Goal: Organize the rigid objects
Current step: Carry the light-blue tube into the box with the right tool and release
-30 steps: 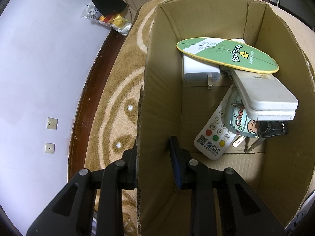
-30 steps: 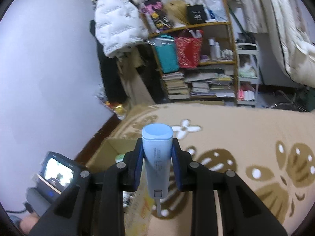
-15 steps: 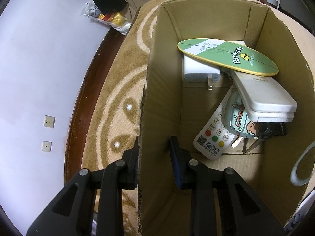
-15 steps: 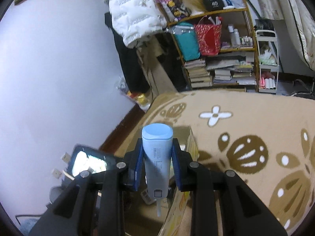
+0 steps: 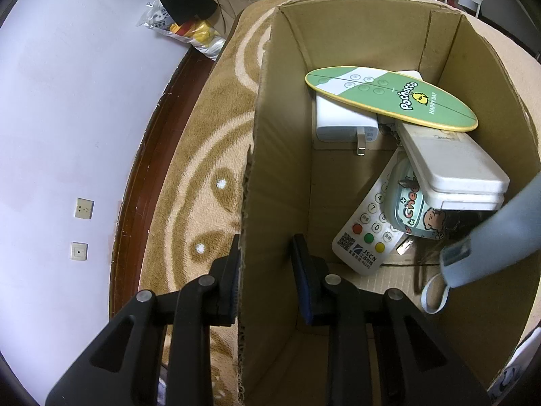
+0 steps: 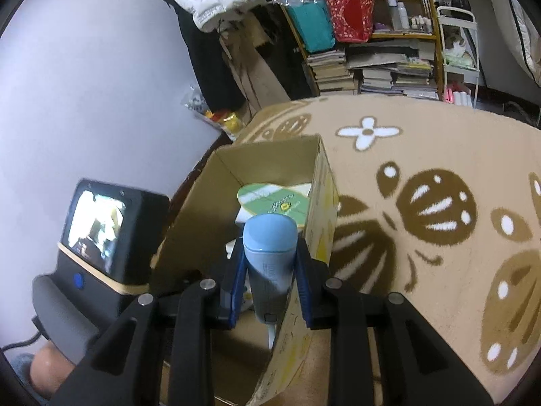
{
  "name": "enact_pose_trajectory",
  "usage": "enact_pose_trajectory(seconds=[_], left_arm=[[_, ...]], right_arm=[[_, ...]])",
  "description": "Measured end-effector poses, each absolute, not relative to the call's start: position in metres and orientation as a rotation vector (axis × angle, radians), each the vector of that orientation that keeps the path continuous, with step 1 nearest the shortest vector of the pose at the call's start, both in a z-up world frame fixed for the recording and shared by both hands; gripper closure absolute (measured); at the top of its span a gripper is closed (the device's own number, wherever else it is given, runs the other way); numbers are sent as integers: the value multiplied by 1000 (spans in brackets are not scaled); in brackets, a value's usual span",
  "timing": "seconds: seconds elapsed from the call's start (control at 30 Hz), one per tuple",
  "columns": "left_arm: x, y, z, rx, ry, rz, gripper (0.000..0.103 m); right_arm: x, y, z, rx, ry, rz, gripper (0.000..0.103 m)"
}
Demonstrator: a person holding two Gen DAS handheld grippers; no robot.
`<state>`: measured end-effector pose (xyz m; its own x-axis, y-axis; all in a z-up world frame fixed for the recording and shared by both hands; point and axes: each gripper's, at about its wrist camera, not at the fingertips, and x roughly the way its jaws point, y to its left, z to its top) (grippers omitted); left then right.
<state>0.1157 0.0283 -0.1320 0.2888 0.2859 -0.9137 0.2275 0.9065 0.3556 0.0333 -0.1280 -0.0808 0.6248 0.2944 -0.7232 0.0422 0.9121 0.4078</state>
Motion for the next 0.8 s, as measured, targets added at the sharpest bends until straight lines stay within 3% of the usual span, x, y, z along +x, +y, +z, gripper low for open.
enact_pose_trajectory(seconds=[0.5,0.8], left_arm=[[104,39,-122,362,1260,37,76],[84,37,-98,320,1177,25,76]], right_arm=[[23,-139,-76,418,883,114,70],[2,-151,-52,393,836,72,36]])
